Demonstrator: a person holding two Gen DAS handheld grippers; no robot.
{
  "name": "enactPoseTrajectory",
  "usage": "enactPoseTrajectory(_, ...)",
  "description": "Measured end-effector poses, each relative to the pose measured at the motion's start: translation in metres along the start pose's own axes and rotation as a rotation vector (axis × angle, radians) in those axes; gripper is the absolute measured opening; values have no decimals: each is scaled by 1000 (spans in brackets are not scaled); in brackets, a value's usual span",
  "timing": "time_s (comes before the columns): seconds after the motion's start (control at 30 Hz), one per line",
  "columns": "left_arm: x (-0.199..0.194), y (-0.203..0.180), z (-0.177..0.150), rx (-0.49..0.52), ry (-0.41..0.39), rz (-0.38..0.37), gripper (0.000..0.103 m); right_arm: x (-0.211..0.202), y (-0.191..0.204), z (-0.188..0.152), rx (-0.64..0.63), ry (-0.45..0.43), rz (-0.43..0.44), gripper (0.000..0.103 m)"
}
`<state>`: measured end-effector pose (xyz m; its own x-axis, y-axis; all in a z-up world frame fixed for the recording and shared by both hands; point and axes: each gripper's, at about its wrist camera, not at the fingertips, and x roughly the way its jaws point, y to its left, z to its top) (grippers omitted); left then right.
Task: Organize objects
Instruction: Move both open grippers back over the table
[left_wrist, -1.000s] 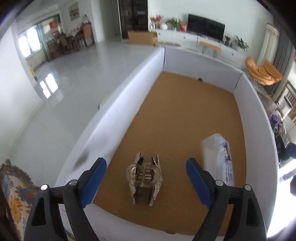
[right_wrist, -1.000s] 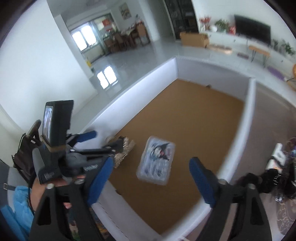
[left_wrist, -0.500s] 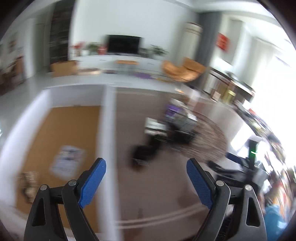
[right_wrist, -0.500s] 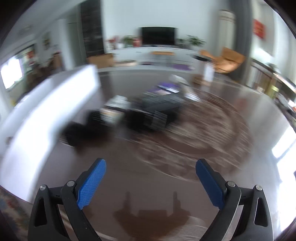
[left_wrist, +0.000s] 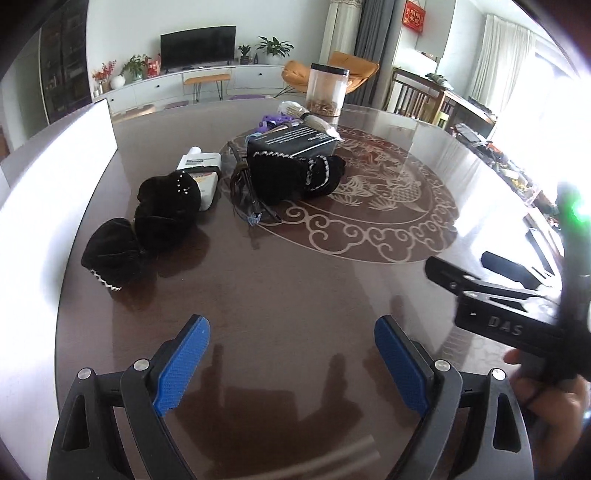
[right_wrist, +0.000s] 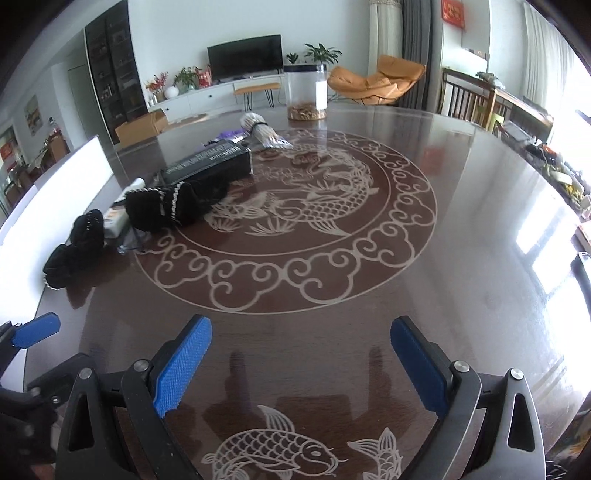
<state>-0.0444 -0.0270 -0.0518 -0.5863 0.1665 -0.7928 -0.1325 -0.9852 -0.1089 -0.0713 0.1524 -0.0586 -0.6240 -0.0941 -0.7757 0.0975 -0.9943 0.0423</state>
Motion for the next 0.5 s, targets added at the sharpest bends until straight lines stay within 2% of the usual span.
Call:
enactPoseTrajectory(0.17,16,3,-7,12,30,21,91,11,2,-2,-1,26,-12,98)
enactPoseTrajectory(0.5,13,6,-14,26,6,30,91,22,5,-6,-21,67,-35,98)
